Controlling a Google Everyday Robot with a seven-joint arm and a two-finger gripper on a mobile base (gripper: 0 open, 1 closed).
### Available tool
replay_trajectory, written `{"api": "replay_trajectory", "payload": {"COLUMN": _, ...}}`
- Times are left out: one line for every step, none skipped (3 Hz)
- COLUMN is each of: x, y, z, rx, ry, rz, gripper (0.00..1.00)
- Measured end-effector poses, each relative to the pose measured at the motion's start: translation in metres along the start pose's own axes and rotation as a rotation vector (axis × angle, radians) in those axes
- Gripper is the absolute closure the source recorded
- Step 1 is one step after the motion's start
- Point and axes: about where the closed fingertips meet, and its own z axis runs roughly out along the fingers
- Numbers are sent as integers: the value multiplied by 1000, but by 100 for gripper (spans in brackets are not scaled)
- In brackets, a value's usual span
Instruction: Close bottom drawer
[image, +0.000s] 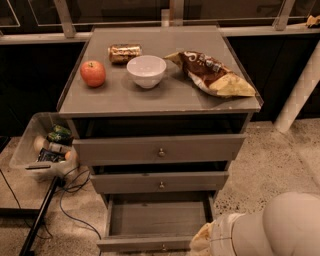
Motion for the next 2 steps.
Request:
{"api": "replay_trajectory", "payload": {"x": 33, "y": -9, "z": 39, "rx": -5, "ry": 35, "rz": 8, "gripper": 100}}
{"api": "replay_trajectory", "payload": {"x": 68, "y": -19, "z": 75, "rx": 23, "ry": 35, "rz": 33, "gripper": 100}}
